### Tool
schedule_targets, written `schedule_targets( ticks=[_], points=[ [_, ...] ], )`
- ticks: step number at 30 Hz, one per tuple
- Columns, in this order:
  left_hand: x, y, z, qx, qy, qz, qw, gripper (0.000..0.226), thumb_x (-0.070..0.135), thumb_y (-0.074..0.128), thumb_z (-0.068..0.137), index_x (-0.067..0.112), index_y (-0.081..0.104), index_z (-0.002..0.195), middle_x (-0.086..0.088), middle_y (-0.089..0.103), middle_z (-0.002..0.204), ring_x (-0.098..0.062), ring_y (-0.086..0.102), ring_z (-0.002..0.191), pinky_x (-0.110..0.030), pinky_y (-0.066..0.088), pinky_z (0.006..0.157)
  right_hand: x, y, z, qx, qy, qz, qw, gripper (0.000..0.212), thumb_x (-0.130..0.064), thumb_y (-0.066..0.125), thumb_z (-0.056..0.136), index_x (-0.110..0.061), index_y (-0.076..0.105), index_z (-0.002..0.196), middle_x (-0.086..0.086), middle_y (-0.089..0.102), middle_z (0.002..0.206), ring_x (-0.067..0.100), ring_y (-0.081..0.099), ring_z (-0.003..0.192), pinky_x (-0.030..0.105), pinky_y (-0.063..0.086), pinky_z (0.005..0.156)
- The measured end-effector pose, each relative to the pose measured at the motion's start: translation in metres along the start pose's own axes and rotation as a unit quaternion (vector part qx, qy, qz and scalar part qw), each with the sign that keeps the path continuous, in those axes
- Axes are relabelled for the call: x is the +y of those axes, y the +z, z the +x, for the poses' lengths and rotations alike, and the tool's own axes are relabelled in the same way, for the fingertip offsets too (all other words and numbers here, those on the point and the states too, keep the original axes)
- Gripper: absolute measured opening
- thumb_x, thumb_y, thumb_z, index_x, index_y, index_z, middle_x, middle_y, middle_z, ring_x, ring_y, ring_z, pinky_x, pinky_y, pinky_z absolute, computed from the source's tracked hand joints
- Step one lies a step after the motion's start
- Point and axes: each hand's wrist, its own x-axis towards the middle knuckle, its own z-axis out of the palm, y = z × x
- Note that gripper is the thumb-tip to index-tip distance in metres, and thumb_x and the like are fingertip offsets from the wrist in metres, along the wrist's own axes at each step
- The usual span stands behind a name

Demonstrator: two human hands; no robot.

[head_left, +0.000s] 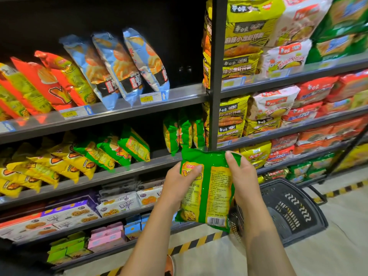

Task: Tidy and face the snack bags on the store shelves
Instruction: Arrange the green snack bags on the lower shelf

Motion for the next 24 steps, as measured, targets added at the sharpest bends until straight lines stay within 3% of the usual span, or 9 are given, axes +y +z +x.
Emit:
schedule_targets(
  ticks=[3,6,9,14,18,21,24],
  points=[
    [-0.004,0.02,0.009,0.017,-0.002,-0.026,1.0,0.018,0.03,0.077,0.095,0.021,0.073,0.11,-0.002,0.082,0.101,-0.024,0.079,0.097,-0.058,0.057,0.099,0.003,-0.021,0.002,-0.018,0.035,0.017,0.999,0.031,-0.038,0.054,0.107,-0.012,0.072,0.107,0.005,0.079,0.097,0.024,0.075,0.094,0.044,0.058,0.084],
    [-0.007,0.044,0.027,0.02,-0.002,-0.027,0.999,0.018,0.031,0.078,0.095,0.022,0.074,0.11,-0.002,0.082,0.101,-0.025,0.079,0.098,-0.058,0.058,0.099,0.013,-0.047,0.005,-0.045,0.067,-0.016,0.997,0.033,-0.044,0.055,0.106,-0.019,0.075,0.113,0.006,0.079,0.109,0.027,0.075,0.106,0.055,0.056,0.099],
    [-0.013,0.071,0.047,0.007,-0.01,-0.029,1.0,0.017,0.031,0.079,0.094,0.023,0.075,0.108,-0.003,0.082,0.102,-0.027,0.078,0.099,-0.059,0.057,0.099,0.022,-0.067,0.012,-0.043,0.09,-0.028,0.995,0.032,-0.044,0.056,0.104,-0.02,0.075,0.116,0.003,0.081,0.108,0.024,0.077,0.101,0.055,0.058,0.097],
    [-0.031,0.116,0.085,-0.043,-0.041,-0.024,0.998,0.022,0.034,0.079,0.094,0.023,0.074,0.112,-0.003,0.082,0.104,-0.027,0.078,0.099,-0.056,0.059,0.097,0.037,-0.099,0.044,0.066,0.091,-0.031,0.993,0.027,-0.039,0.06,0.104,-0.018,0.077,0.102,0.008,0.081,0.098,0.032,0.078,0.093,0.06,0.059,0.091],
    [-0.058,0.153,0.123,-0.12,-0.095,0.02,0.988,0.051,0.057,0.085,0.078,0.03,0.072,0.118,0.001,0.079,0.117,-0.025,0.076,0.11,-0.057,0.056,0.102,0.056,-0.132,0.081,0.146,0.117,0.017,0.982,0.025,-0.038,0.061,0.104,-0.02,0.079,0.103,0.012,0.08,0.101,0.036,0.077,0.097,0.065,0.057,0.093],
    [-0.08,0.186,0.156,-0.165,-0.136,0.039,0.976,0.035,0.04,0.081,0.091,0.026,0.07,0.121,0.001,0.08,0.116,-0.024,0.076,0.109,-0.058,0.057,0.1,0.069,-0.159,0.113,0.204,0.136,0.038,0.969,0.026,-0.038,0.062,0.104,-0.016,0.076,0.104,0.013,0.08,0.101,0.036,0.077,0.095,0.062,0.058,0.092],
    [-0.098,0.221,0.193,-0.21,-0.17,0.045,0.962,0.027,0.031,0.073,0.099,0.025,0.07,0.125,0.0,0.079,0.118,-0.024,0.076,0.111,-0.055,0.058,0.1,0.079,-0.187,0.144,0.242,0.163,0.043,0.956,0.023,-0.036,0.062,0.104,-0.016,0.073,0.108,0.009,0.081,0.098,0.03,0.079,0.091,0.05,0.062,0.086]
  ],
)
